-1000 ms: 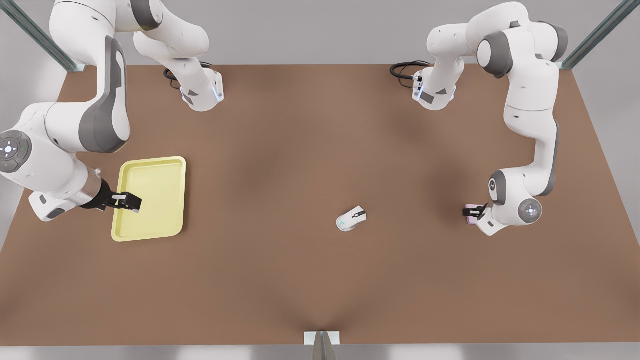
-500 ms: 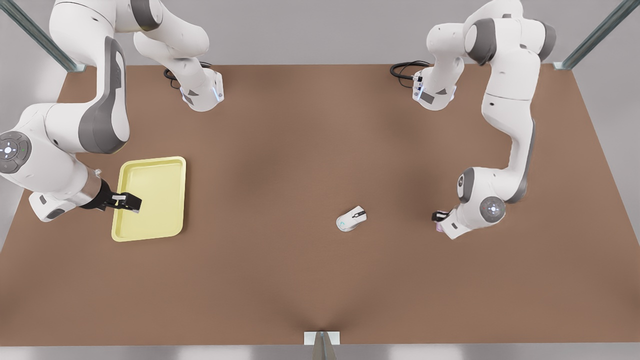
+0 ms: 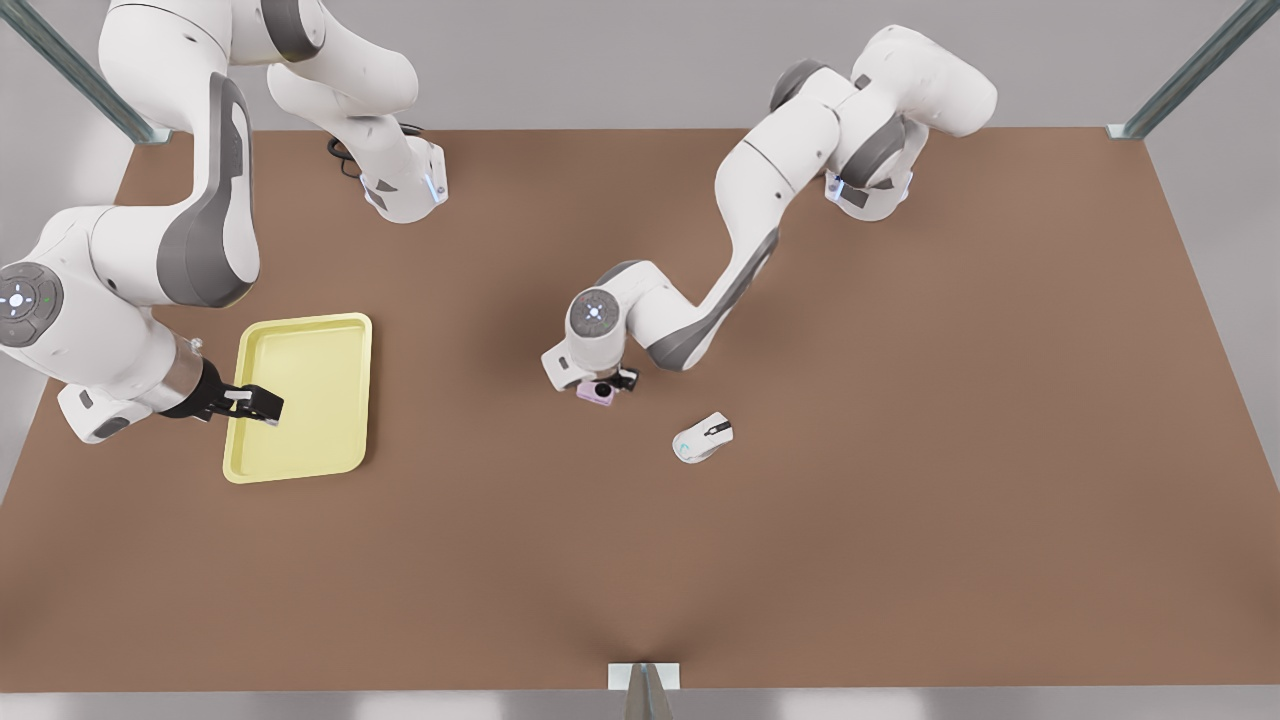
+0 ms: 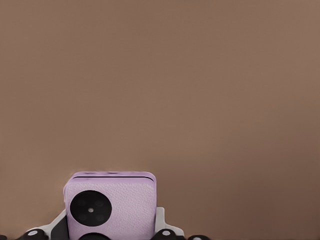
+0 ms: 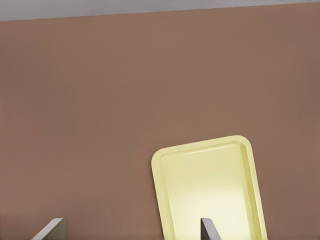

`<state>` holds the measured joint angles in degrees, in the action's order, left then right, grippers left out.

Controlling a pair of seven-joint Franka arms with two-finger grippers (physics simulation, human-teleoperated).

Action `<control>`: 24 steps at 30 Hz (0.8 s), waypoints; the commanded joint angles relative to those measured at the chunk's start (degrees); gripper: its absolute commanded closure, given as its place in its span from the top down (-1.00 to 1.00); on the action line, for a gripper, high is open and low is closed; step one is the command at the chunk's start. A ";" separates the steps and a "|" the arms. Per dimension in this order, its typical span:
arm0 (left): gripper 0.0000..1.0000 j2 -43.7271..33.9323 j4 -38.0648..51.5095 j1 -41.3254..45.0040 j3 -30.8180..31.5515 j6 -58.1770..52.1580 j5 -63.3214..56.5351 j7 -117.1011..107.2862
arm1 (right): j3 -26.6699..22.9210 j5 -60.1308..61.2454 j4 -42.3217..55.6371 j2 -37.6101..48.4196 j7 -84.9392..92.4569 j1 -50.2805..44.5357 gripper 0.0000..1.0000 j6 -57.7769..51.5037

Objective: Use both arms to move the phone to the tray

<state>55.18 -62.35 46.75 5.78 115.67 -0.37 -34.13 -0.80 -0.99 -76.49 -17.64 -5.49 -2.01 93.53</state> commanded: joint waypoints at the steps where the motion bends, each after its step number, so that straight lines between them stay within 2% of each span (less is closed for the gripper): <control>1: 0.46 1.24 -0.40 1.41 -0.07 -0.10 0.02 -37.85 | 0.00 -0.06 0.03 0.07 0.04 0.08 1.00 -0.02; 9: 0.50 4.23 -0.05 5.37 0.02 4.12 0.19 -33.46 | -0.08 0.11 0.03 0.07 0.13 -0.01 1.00 -0.02; 10: 0.69 4.23 0.04 5.46 0.11 4.03 0.19 -31.61 | 0.00 0.11 0.03 0.07 0.13 -0.01 1.00 -0.02; 11: 1.00 4.14 0.04 5.46 0.11 4.03 0.19 -30.91 | 0.00 0.11 0.03 0.07 0.13 -0.01 1.00 -0.02; 15: 1.00 3.00 -0.05 3.70 0.37 3.69 0.37 -30.82 | -0.08 0.02 0.03 0.07 0.13 -0.01 1.00 0.07; 16: 1.00 -2.44 -0.14 -0.69 0.37 -3.15 2.91 -26.61 | -0.08 0.02 0.03 0.07 0.13 -0.01 1.00 0.07; 17: 1.00 -10.87 -0.05 -7.18 0.28 -21.43 4.15 -9.57 | -0.08 -0.06 0.03 0.07 0.13 -0.01 1.00 -0.02; 19: 1.00 -21.34 -0.05 -18.88 -0.59 -38.76 3.71 18.20 | 0.09 1.08 -0.76 -0.11 0.21 -0.19 1.00 -0.37; 20: 1.00 -24.59 -0.05 -24.59 -0.95 -41.76 3.71 32.63 | 1.67 0.03 -0.59 -3.26 0.04 -4.84 1.00 0.51; 21: 1.00 -25.65 1.26 -24.77 -2.00 -41.05 3.10 33.16 | 1.76 -0.33 -0.23 -4.68 0.65 -6.34 1.00 0.51; 22: 1.00 -27.40 1.80 -25.82 -6.38 -41.58 3.35 34.74 | 4.82 -1.02 0.03 -6.00 1.26 -6.78 1.00 -0.28; 23: 1.00 -29.60 1.71 -28.97 -6.84 -41.76 4.06 36.76 | 6.68 -0.77 -0.76 -5.82 -0.57 -7.22 1.00 0.15; 24: 1.00 -31.45 1.27 -37.14 -7.19 -42.02 7.12 48.68 | 7.39 -0.68 -0.85 -6.00 -3.39 -10.55 1.00 1.73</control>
<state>25.21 -61.23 13.05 -0.93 86.48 4.33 -35.40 5.56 -1.44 -77.28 -23.38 -5.76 -11.52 93.99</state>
